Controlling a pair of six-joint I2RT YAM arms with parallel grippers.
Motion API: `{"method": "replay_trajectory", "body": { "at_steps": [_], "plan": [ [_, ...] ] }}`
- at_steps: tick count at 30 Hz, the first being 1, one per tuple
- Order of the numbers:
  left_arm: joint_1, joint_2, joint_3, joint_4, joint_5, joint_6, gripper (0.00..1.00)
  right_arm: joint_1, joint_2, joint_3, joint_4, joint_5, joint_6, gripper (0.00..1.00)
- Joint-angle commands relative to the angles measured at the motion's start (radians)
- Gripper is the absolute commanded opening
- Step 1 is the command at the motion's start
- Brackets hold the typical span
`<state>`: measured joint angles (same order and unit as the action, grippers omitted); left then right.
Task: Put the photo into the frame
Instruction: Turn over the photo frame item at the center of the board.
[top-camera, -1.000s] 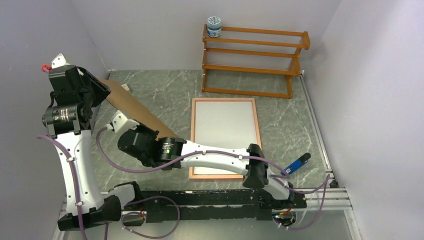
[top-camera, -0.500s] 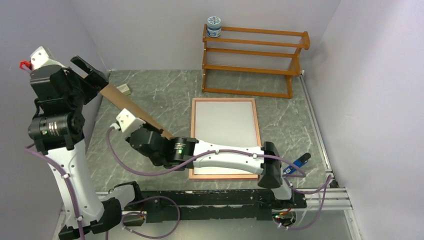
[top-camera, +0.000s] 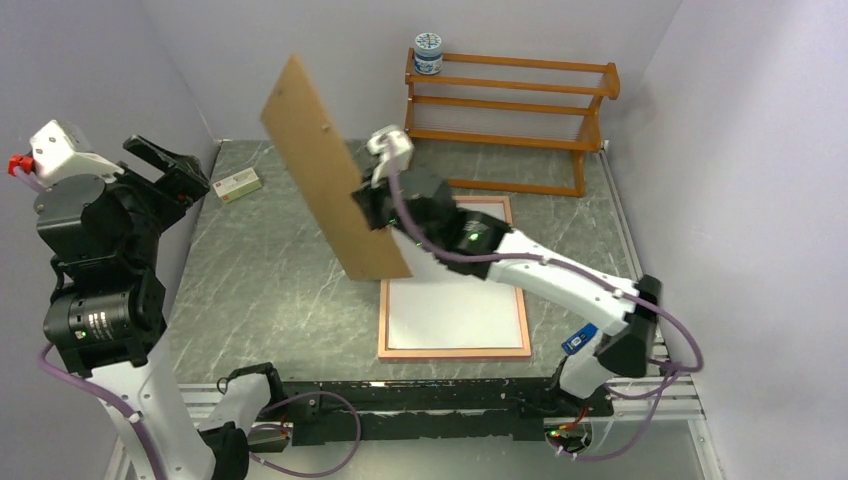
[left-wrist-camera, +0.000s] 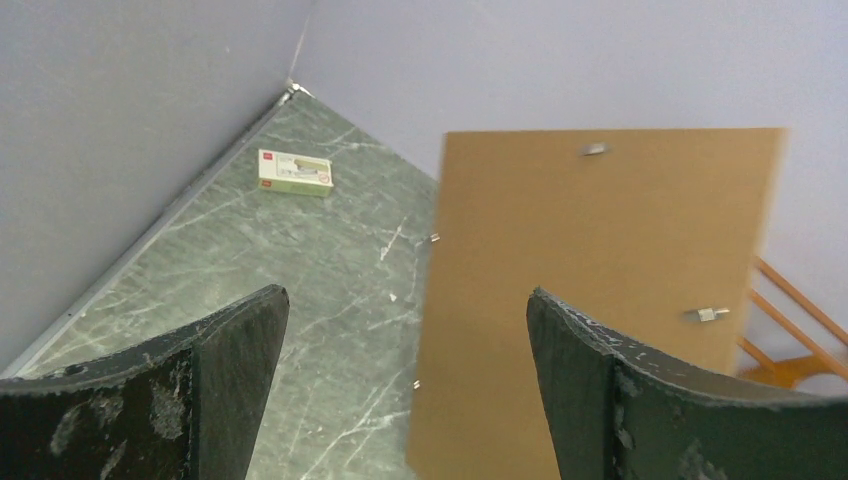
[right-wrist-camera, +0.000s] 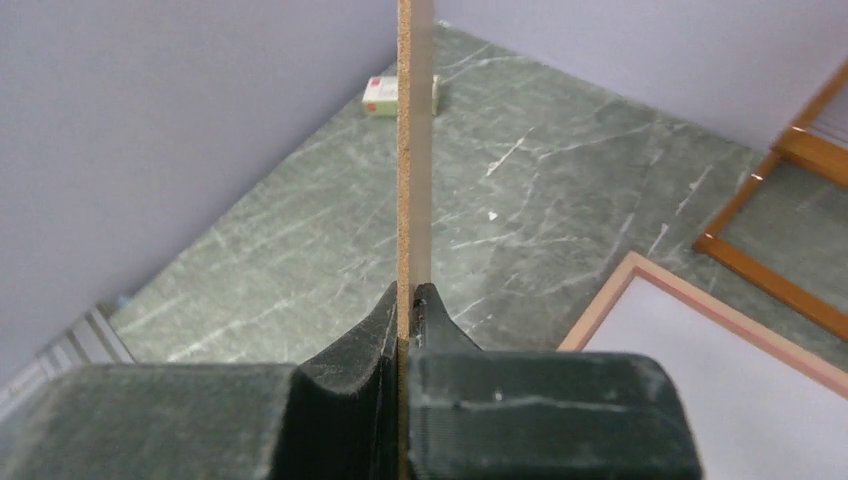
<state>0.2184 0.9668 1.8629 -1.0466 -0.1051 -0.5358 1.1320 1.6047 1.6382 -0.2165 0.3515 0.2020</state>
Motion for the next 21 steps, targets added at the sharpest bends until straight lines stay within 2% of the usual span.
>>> {"method": "replay_trajectory", "body": {
  "at_steps": [1, 8, 12, 16, 21],
  "plan": [
    [-0.002, 0.001, -0.092, 0.070, 0.092, -0.003, 0.94, -0.114, -0.205, -0.099, 0.205, -0.200, 0.162, 0.00],
    [-0.002, 0.046, -0.304, 0.228, 0.222, -0.056, 0.94, -0.276, -0.458, -0.380, 0.402, -0.418, 0.237, 0.00],
    [-0.002, 0.137, -0.333, 0.292, 0.277, -0.079, 0.94, -0.328, -0.559, -0.511, 0.554, -0.481, 0.313, 0.00],
    [-0.002, 0.222, -0.324, 0.318, 0.321, -0.104, 0.94, -0.350, -0.634, -0.646, 0.721, -0.468, 0.359, 0.00],
    [-0.002, 0.258, -0.355, 0.402, 0.457, -0.130, 0.94, -0.363, -0.683, -0.756, 0.888, -0.422, 0.404, 0.00]
  ]
}}
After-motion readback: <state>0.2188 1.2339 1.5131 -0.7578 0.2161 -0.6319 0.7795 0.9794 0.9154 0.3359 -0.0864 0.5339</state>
